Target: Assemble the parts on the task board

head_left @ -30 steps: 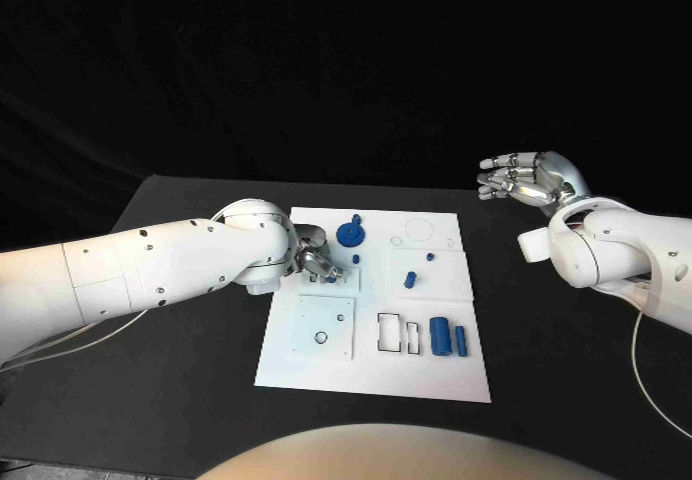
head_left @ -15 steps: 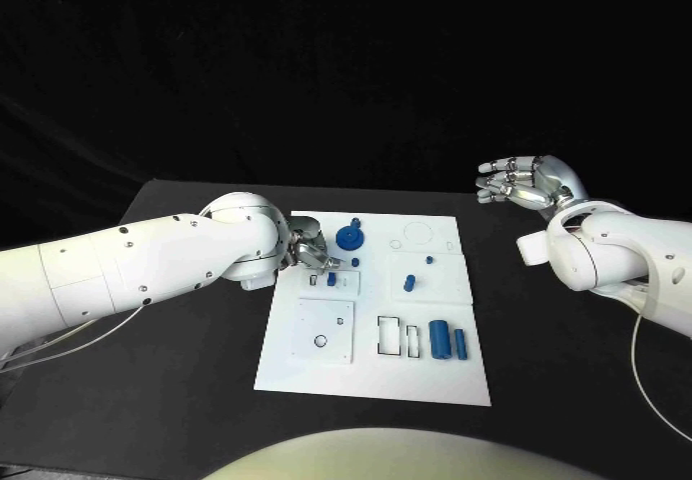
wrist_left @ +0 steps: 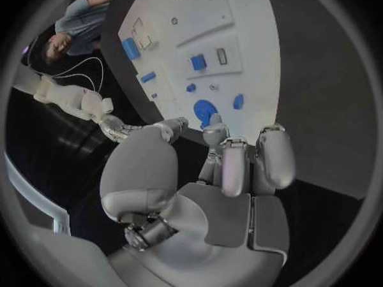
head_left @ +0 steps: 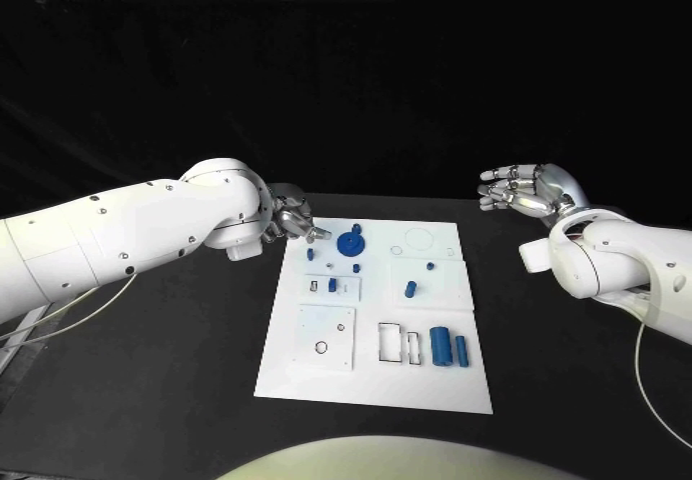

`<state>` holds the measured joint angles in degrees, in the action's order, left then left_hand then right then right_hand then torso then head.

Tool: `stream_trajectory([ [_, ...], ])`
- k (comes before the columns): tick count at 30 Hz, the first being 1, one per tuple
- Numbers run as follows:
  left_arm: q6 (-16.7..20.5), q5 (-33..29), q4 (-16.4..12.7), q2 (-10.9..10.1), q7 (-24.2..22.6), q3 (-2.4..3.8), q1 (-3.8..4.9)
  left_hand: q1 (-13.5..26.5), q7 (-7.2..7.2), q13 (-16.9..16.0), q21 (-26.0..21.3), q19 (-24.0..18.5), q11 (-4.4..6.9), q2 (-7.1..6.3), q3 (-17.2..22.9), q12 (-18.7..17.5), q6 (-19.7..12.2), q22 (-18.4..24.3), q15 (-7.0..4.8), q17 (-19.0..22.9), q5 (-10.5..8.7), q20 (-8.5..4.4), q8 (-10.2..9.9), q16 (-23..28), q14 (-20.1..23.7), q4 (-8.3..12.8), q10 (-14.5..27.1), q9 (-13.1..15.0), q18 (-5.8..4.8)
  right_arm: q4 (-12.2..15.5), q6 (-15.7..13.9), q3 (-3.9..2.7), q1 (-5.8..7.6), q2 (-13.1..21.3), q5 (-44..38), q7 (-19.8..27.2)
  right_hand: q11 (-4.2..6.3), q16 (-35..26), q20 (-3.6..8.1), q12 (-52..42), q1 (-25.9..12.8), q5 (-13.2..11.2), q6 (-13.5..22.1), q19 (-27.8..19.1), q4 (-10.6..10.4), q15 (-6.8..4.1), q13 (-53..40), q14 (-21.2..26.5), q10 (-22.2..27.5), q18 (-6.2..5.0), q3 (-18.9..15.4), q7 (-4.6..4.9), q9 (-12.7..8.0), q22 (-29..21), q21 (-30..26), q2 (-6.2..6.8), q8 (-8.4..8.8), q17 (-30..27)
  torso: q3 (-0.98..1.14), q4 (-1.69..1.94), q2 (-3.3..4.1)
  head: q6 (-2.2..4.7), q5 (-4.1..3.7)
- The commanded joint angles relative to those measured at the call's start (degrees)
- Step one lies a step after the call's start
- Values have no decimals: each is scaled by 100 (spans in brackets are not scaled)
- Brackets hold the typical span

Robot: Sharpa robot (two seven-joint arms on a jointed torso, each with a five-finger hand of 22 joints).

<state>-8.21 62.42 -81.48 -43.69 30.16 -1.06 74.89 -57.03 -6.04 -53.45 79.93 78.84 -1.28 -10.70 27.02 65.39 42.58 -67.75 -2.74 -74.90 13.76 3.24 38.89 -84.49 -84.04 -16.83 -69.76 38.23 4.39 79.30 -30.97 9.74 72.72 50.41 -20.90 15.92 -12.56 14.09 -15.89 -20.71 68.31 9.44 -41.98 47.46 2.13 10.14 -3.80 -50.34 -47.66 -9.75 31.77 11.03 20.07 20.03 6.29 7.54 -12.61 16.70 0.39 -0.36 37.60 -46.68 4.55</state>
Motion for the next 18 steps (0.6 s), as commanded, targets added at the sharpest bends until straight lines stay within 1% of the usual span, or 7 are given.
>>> stream_trajectory([
  [1, -251, -173, 237, 88, -98, 3, 36, -58, -1, 15, -37, -9, -25, 11, -40, -33, -44, 15, 43, -828, 26, 37, -54, 20, -380, 11, 10, -50, 16, -8, 95, 0, -11, -13, -26, 43, 6, -15, -7, -39, -23, 6, 49, -15, 0, -3, 4, 48, 30, -32, -24, 496, -7, -5, -36, -17, 31, -5, -4, 6, 7, 24, 30],
  [4, -344, -66, 498, 200, -123, 1, 56, -79, -5, 25, -39, -10, -29, 13, -44, -38, -42, 17, 48, -828, 27, 42, -63, 20, -380, 15, 15, -64, 17, -10, 101, 0, -16, -24, -26, 45, 6, -15, -7, -39, -23, 6, 49, -15, 0, -3, 4, 48, 30, -32, -24, 496, -7, -5, -36, -17, 31, -5, -8, -2, 13, 38, 57],
  [7, -454, -3, 690, 311, -132, -22, 60, -90, -5, 27, -38, -9, -30, 14, -45, -39, -36, 15, 50, -826, 28, 44, -64, 22, -379, 16, 17, -70, 16, -12, 104, 0, -19, -29, -26, 47, 6, -15, -7, -39, -23, 6, 49, -15, 0, -3, 4, 48, 30, -32, -24, 496, -7, -5, -36, -17, 31, -5, -16, 0, 17, 40, 55],
  [9, -524, 23, 806, 385, -133, -48, 52, -107, -6, 30, -40, -11, -32, 16, -50, -40, -20, 18, 53, -826, 27, 49, -64, 22, -379, 15, 20, -79, 17, -10, 106, 0, -21, -30, -26, 48, 6, -15, -7, -39, -23, 6, 49, -15, 0, -3, 4, 48, 30, -32, -24, 496, -7, -5, -36, -17, 31, -5, -24, 1, 21, 36, 55],
  [12, -593, 67, 997, 501, -133, -94, 28, -113, -5, 33, -43, -13, -33, 22, -53, -40, -7, 22, 54, -824, 25, 51, -63, 24, -378, 12, 22, -85, 18, -6, 109, 0, -25, -29, -26, 50, 6, -15, -7, -39, -23, 6, 49, -15, 0, -3, 4, 48, 30, -32, -24, 496, -7, -5, -36, -17, 31, -5, -25, -5, 23, 33, 70],
  [15, -641, 108, 1201, 617, -133, -145, 4, -116, -5, 26, -39, -9, -33, 24, -53, -35, -3, 14, 54, -827, 25, 52, -62, 20, -380, 11, 18, -87, 17, -2, 111, 0, -29, -26, -26, 51, 6, -15, -7, -39, -23, 6, 49, -15, 0, -3, 4, 48, 30, -32, -24, 496, -7, -5, -36, -17, 31, -5, -31, -15, 30, 33, 84],
  [18, -680, 125, 1344, 701, -130, -197, -7, -123, -4, 19, -39, -9, -33, 29, -56, -29, 11, 13, 55, -825, 23, 54, -59, 22, -379, 10, 15, -92, 17, 0, 110, 0, -31, -25, -26, 54, 6, -15, -7, -39, -23, 6, 49, -15, 0, -3, 4, 48, 30, -32, -24, 496, -7, -5, -36, -17, 31, -5, -27, -11, 29, 30, 89],
])
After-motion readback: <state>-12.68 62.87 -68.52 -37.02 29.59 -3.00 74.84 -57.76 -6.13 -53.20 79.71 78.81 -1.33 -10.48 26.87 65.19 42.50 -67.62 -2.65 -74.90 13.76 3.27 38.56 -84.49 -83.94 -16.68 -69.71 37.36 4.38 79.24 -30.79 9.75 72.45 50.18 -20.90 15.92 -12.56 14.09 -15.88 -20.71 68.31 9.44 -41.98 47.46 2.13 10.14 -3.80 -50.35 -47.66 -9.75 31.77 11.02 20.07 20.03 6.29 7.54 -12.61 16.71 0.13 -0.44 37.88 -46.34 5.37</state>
